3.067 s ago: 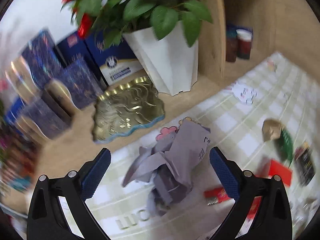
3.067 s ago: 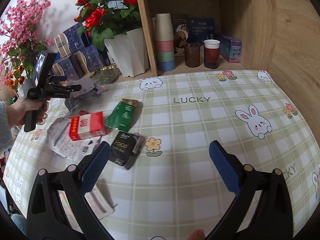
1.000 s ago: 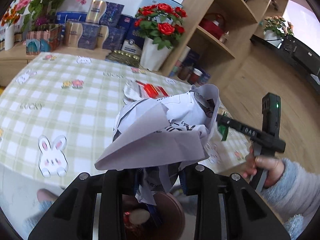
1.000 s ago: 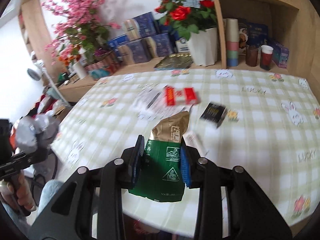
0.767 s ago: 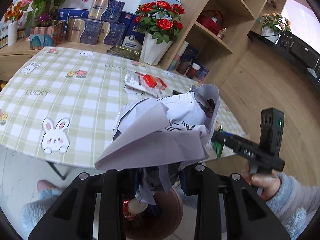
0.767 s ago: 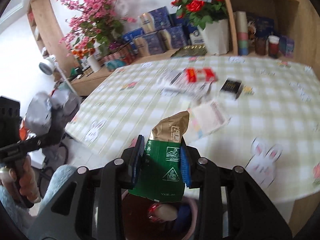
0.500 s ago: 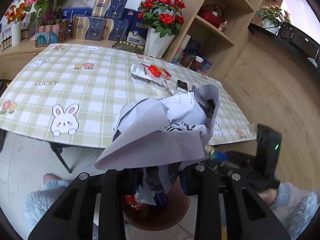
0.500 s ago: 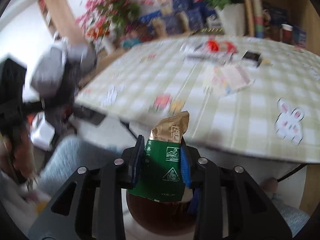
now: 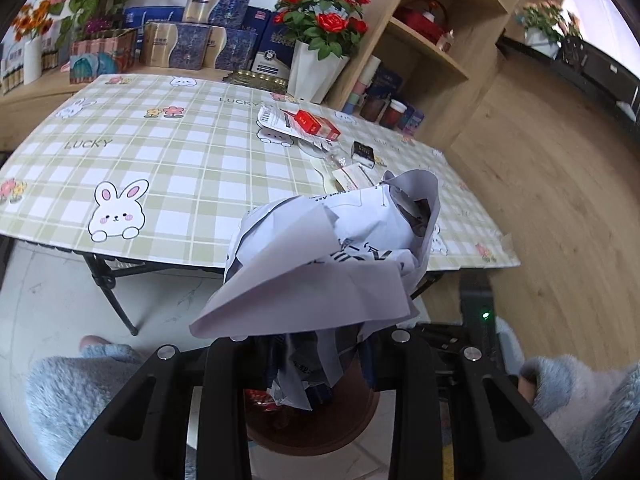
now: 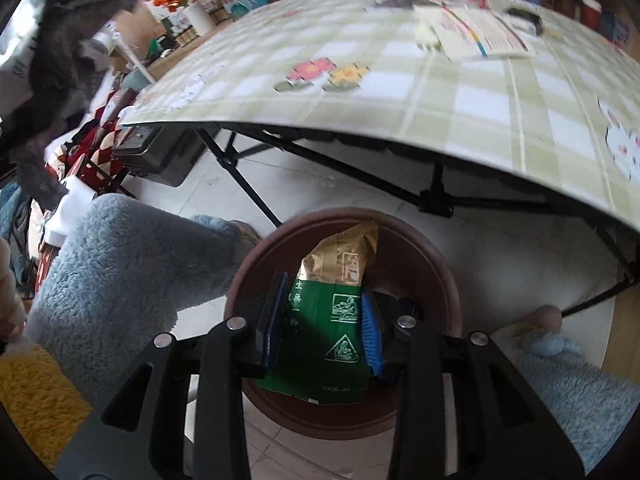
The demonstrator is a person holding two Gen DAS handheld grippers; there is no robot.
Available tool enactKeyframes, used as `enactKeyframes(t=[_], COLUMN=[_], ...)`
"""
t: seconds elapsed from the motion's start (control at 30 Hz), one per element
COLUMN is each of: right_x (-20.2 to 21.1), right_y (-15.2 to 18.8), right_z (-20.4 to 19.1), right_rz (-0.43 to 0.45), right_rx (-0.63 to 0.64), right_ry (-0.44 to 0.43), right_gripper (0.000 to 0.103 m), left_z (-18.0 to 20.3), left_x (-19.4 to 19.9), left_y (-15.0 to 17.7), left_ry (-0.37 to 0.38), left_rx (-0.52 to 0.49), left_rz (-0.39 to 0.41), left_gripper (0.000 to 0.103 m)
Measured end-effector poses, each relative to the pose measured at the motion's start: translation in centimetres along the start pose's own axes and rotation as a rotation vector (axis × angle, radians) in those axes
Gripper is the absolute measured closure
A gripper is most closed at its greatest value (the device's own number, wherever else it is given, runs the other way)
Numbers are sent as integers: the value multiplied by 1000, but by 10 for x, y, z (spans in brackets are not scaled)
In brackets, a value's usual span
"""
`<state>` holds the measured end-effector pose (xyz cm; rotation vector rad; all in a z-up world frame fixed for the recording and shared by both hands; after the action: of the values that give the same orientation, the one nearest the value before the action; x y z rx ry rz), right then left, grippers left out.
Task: Collect trash
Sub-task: 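Lower the green packet into the bin and open the right gripper while the left holds the paper, then lower the crumpled grey paper into the bin and open the left gripper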
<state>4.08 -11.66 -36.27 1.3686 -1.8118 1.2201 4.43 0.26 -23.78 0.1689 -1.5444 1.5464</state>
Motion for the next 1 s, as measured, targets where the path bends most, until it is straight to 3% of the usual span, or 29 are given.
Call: enactKeyframes(t=[0.27, 0.4, 0.47, 0.5, 0.53, 0.77, 1.0], right_x=[-4, 0, 7, 13, 21, 75, 127], right_y=[2, -1, -4, -6, -10, -42, -76], right_z=[3, 5, 4, 3, 3, 9, 27], right_rz=[-14, 4, 38, 63, 104, 339, 512], right_rx=[3, 8, 16, 17, 19, 35, -35], right_ry=[17, 31, 37, 42, 57, 113, 104], right_gripper=[58, 42, 26, 12, 7, 6, 6], left_z=[-2, -2, -1, 0, 1, 3, 13], left_x=[-8, -11, -12, -13, -13, -17, -30], left_y=[9, 12, 13, 14, 14, 6, -9], left_ry=[-13, -17, -14, -14, -14, 21, 13], left_rx=[18, 18, 13, 8, 5, -30, -257], left_rz=[-16, -19, -23, -25, -25, -33, -63], left_gripper=[72, 72, 72, 72, 72, 71, 70])
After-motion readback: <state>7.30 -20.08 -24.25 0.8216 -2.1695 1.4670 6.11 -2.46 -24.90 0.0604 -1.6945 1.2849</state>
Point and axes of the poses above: each gripper's, at about its wrist camera, not at the fingertips, and x roughly against the way its jaws point, z to its right, y to its underside, the point moved 9 cm from there along -x, roughly the way its jaws point, and after that the axes turned 15 degrees about -x, right-handed, at the moved point
